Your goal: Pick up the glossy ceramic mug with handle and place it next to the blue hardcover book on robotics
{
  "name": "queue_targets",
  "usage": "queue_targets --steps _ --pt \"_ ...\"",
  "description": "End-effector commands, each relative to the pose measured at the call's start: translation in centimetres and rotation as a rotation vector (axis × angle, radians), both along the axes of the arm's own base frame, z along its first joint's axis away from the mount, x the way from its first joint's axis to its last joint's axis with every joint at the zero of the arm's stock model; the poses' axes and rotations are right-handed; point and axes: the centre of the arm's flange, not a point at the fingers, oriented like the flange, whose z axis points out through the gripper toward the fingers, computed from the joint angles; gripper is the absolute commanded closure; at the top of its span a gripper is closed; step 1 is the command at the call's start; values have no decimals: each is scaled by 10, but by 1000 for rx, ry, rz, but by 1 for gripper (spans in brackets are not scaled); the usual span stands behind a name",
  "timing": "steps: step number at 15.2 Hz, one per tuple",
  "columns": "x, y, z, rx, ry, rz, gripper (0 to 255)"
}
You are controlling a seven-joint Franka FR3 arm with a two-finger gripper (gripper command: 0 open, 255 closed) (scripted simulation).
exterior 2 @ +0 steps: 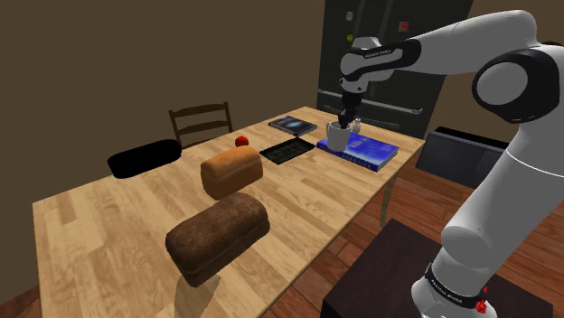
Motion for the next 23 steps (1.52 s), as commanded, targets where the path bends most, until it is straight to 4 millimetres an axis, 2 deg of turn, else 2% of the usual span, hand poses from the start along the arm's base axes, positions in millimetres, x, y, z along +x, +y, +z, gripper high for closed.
queue_targets --steps 1,23 --pt "1 -5 -7 0 0 1 255" --pt "1 -5 -124 0 0 1 255"
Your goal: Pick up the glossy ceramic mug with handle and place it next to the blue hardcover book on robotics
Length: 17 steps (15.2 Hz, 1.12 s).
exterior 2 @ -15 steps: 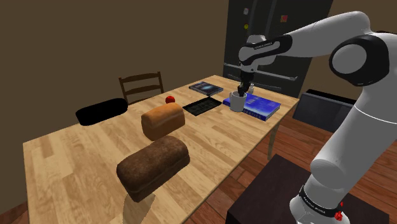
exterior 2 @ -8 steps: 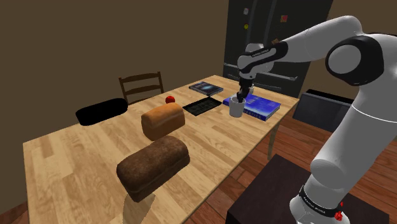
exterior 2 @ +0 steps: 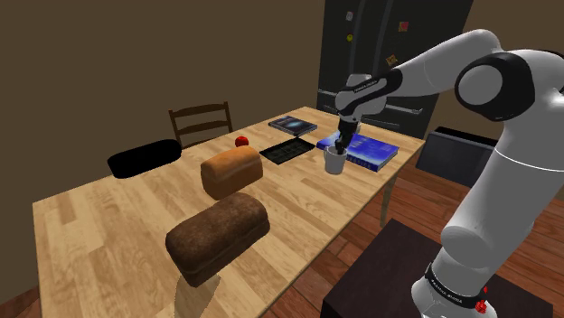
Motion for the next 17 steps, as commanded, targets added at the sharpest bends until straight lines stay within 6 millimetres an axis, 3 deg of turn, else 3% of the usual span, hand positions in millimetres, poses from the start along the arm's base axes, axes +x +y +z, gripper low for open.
queue_targets --steps 1,7,14,15,17 --pt "0 0 -11 0 -1 0 255" --pt "0 0 -42 0 -1 0 255" --pt "0 0 -42 0 -1 0 255" --pt "0 0 -42 0 -1 0 0" --pt "0 0 -42 0 -1 0 0"
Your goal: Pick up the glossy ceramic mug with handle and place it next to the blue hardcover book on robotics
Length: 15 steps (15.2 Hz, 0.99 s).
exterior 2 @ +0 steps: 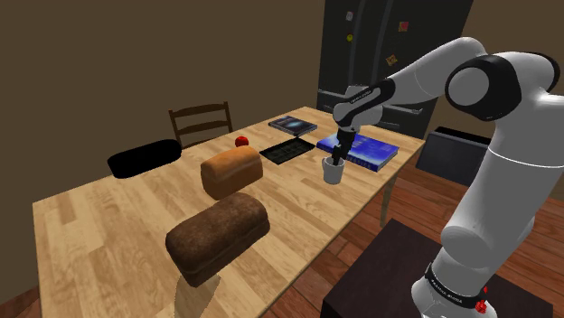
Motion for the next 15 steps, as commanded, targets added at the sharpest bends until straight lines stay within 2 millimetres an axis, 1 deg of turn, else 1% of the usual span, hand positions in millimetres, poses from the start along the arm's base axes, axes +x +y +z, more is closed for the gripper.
queue_targets --steps 1,3,6,7,15 --pt "0 0 0 0 0 0 0" --pt "0 0 0 0 0 0 0" --pt "-2 -3 39 0 0 0 0" --pt "-2 -3 50 0 0 0 0" --pt "-2 -3 50 0 0 0 0"
